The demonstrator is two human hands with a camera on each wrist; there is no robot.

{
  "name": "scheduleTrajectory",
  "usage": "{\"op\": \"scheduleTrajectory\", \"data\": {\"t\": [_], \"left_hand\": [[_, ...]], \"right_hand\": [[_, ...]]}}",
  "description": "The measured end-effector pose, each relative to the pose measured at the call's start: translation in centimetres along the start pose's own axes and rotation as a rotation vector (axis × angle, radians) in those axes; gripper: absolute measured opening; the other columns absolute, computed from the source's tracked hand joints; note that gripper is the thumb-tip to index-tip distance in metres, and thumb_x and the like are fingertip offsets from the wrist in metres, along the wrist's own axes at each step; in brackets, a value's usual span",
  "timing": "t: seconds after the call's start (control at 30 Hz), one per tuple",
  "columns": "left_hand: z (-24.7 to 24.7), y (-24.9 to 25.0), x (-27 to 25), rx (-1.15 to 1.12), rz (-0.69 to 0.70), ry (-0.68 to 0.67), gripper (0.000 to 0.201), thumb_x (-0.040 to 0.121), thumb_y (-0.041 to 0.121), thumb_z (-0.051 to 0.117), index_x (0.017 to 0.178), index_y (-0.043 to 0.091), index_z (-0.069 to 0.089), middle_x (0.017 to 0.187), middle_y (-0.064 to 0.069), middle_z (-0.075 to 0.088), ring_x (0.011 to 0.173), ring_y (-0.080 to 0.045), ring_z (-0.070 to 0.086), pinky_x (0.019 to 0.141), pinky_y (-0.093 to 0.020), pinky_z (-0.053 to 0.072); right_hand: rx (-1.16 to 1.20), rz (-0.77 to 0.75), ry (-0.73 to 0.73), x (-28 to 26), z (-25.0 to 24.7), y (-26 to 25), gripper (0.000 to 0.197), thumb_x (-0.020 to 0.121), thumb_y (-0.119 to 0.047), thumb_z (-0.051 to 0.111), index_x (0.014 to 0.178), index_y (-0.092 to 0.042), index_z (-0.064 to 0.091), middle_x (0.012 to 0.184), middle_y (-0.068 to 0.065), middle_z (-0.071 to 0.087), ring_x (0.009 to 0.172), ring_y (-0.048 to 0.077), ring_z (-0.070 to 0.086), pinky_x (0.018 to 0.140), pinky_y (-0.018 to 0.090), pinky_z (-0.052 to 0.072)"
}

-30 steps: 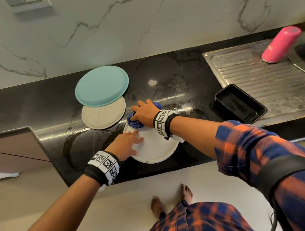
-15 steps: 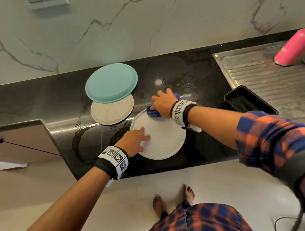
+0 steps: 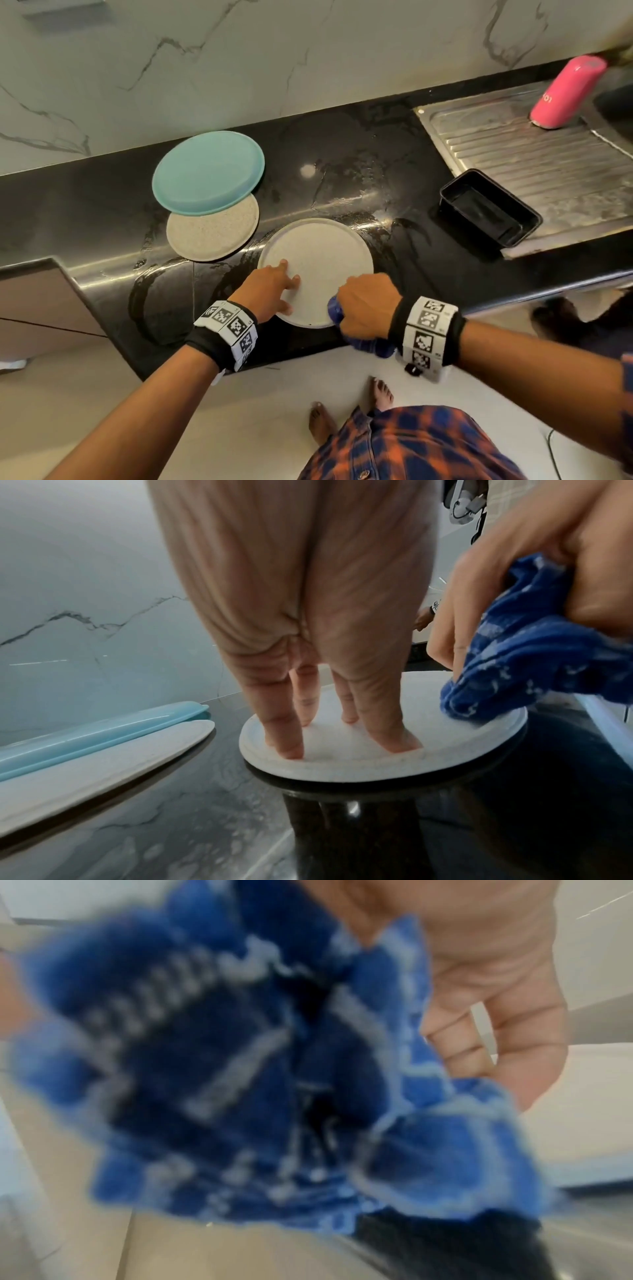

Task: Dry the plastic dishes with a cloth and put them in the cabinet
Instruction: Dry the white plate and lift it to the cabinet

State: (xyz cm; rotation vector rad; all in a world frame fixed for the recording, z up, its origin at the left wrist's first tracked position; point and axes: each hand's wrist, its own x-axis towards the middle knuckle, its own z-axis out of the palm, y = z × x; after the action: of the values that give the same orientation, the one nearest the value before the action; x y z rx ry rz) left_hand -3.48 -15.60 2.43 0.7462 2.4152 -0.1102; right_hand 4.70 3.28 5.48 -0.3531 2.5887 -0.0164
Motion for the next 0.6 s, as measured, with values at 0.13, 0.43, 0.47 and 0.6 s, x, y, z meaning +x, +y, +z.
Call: {"op": "scheduleTrajectory", "data": {"t": [0.13, 0.43, 0.47, 0.6], "left_hand": [[0.6, -0.5, 0.1, 0.019, 0.02, 0.034, 0.071, 0.09, 0.036, 0.068, 0.153, 0.03, 0.035, 0.165, -0.009, 0.011, 0.145, -0.027, 0.031, 0.116, -0.037, 0.027], [3.9, -3.7, -1.9, -0.717, -0.191, 0.568, 0.053, 0.085, 0.018, 0.074, 0.135, 0.022, 0.059, 0.117, -0.001, 0.064, 0.104, -0.02, 0.063, 0.098, -0.04, 0.05], [4.1, -4.2, -1.9, -0.766, -0.278, 0.594, 0.052, 0.086, 0.018, 0.072, 0.136, 0.02, 0.059, 0.105, 0.002, 0.066, 0.095, -0.02, 0.065, 0.097, -0.041, 0.051], [4.5, -5.3, -1.2, -1.079, -0.427, 0.542, 0.051, 0.092, 0.011, 0.066, 0.141, 0.014, 0.052, 0.081, -0.001, 0.067, 0.071, -0.015, 0.072, 0.087, -0.031, 0.057]], "right_hand": [[0.1, -0.066, -0.025, 0.7, 0.1, -3.7, 0.028, 0.082, -0.034, 0.059, 0.066, -0.015, 0.048, 0.074, 0.003, 0.059, 0.066, 0.026, 0.053, 0.059, 0.031, 0.037], [0.369, 0.174, 0.081, 5.8, -2.5, 3.8, 0.025, 0.078, -0.042, 0.064, 0.095, -0.023, 0.064, 0.093, 0.003, 0.066, 0.085, 0.027, 0.061, 0.075, 0.034, 0.052], [0.368, 0.197, 0.135, 6.5, -2.8, 4.2, 0.024, 0.078, -0.041, 0.064, 0.092, -0.022, 0.063, 0.091, 0.002, 0.065, 0.084, 0.027, 0.061, 0.073, 0.034, 0.051], [0.322, 0.26, 0.24, 9.8, -4.0, 3.9, 0.02, 0.079, -0.038, 0.065, 0.083, -0.019, 0.061, 0.079, 0.002, 0.062, 0.069, 0.023, 0.059, 0.06, 0.029, 0.042]]}}
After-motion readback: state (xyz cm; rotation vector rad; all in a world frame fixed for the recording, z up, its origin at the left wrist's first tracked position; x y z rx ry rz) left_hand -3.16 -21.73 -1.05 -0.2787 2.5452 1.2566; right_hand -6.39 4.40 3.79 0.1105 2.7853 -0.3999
